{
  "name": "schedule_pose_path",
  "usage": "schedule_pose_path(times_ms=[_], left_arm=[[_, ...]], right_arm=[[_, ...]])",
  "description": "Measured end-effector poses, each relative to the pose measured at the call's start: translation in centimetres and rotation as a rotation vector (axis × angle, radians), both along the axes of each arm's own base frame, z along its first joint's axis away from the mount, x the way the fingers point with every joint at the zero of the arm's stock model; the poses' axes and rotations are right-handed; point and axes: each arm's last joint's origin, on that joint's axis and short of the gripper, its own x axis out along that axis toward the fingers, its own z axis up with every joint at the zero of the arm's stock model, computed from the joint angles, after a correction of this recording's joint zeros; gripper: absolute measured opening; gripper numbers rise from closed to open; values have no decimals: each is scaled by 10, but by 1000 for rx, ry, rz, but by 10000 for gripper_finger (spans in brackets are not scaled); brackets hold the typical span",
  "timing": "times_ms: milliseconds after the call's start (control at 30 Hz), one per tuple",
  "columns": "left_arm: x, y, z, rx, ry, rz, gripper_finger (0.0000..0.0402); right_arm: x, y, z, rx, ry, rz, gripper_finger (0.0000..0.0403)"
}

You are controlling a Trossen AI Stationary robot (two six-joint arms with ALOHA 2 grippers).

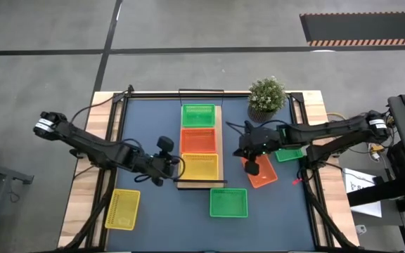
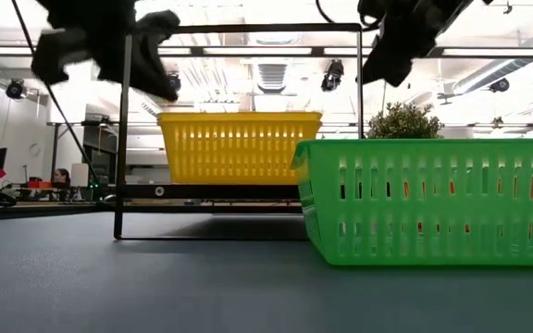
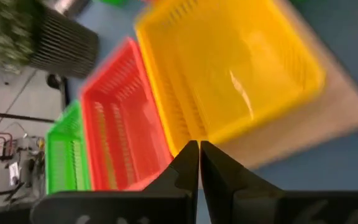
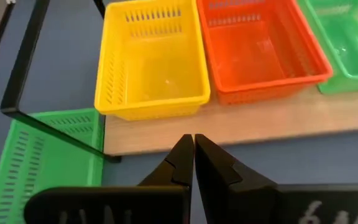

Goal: Stack baskets on shelf by color
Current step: Stack the top green bin on top of the green bin on the shelf

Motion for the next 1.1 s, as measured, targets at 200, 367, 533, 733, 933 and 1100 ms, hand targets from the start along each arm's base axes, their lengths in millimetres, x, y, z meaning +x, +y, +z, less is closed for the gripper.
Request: schedule_pose_path(times_ms=[200,367,533,733,933,1100], left_arm=[[-7,0,17,-128,-145,54,0],[-14,3,31,-218,-235,94,0],[-21,5,42,-246,-304,89,0],[-23,6,55,-275,-404,75,0],[-20,5,63,-295,-488,61,0],[-20,5,64,-297,-496,60,0]], right_arm=[[-9,5,3,47,67,-86,9],[-20,5,0,158,234,-238,9],[-39,1,-6,202,447,-420,9],[-60,-16,-13,167,642,-673,9],[-67,-32,-17,126,670,-797,35],[-71,-36,-30,109,704,-878,89]])
